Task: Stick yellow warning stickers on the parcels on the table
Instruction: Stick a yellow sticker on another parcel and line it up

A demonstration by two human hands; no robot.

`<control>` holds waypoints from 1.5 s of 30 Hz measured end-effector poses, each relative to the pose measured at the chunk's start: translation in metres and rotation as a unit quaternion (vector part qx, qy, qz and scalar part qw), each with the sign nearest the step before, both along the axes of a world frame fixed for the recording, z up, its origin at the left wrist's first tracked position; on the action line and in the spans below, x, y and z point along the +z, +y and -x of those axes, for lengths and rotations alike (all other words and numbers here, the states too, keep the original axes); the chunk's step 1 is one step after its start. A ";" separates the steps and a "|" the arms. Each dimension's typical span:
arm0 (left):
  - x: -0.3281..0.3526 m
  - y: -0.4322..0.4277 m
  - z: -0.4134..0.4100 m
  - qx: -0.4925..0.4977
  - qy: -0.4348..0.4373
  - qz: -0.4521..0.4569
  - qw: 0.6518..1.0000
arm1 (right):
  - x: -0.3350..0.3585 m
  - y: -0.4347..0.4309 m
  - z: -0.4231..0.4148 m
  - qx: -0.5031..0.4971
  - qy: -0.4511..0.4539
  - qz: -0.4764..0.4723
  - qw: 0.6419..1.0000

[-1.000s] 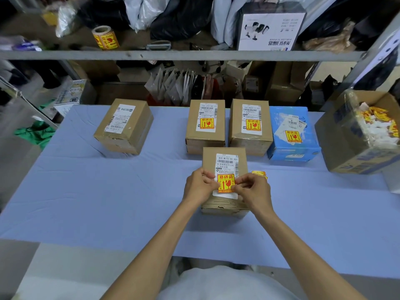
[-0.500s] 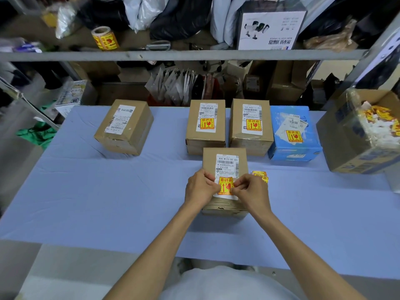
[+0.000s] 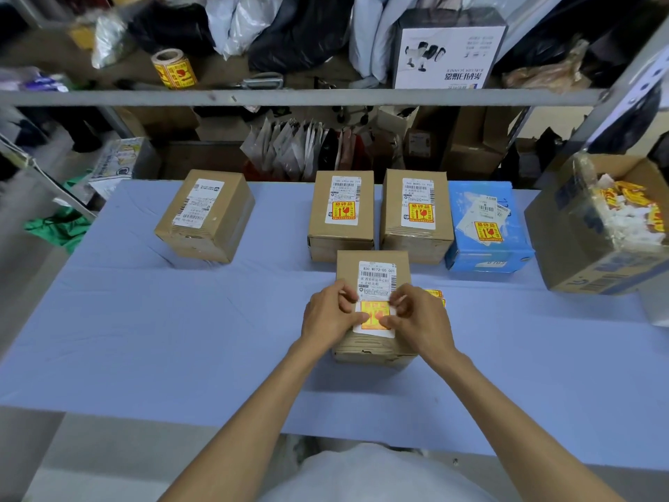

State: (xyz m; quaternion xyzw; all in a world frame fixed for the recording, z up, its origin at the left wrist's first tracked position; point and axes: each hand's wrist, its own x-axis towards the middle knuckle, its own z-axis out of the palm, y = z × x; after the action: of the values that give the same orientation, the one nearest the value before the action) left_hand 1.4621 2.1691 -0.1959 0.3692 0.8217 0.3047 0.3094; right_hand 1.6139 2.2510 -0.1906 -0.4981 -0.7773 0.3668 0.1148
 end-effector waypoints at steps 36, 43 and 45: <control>0.028 0.008 0.011 -0.012 -0.213 -0.072 0.974 | 0.020 -0.009 0.022 -0.088 0.167 0.041 0.981; 0.034 0.020 0.002 0.013 -0.225 -0.133 0.965 | 0.049 -0.006 0.033 0.032 0.194 -0.049 0.979; 0.038 0.023 0.000 0.052 -0.254 -0.159 0.953 | 0.052 -0.004 0.033 0.029 0.183 -0.077 0.980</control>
State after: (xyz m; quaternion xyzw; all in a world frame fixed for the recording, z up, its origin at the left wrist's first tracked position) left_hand 1.4623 2.1917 -0.1582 0.2806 0.6749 0.5308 0.4290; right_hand 1.5812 2.2469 -0.1390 -0.3898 -0.7829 0.3943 0.2823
